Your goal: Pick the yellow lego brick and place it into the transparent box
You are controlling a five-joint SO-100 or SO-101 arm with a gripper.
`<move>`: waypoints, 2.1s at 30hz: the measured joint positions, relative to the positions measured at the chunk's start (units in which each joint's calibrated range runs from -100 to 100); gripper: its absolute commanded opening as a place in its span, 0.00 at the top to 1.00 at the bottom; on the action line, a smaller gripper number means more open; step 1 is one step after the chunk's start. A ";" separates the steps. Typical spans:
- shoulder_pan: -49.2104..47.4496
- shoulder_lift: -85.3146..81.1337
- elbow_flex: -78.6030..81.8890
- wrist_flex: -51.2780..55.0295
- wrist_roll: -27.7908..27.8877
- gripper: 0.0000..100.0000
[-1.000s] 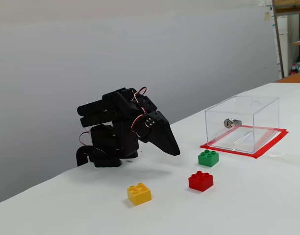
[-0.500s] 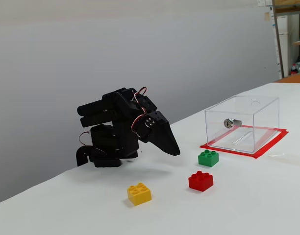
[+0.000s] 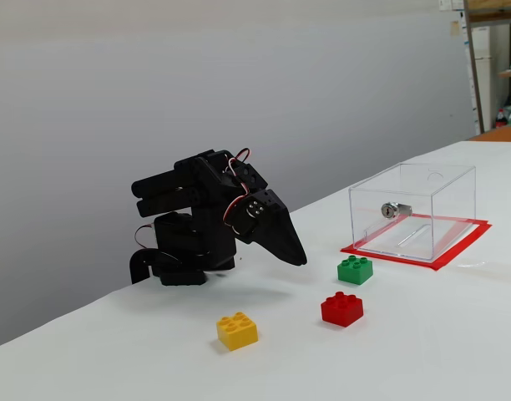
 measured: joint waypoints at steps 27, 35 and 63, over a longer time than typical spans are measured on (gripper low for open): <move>0.00 0.00 0.00 0.00 0.00 0.98; 0.00 0.00 0.00 0.00 0.00 0.98; 0.21 3.47 -1.32 -1.03 0.00 0.97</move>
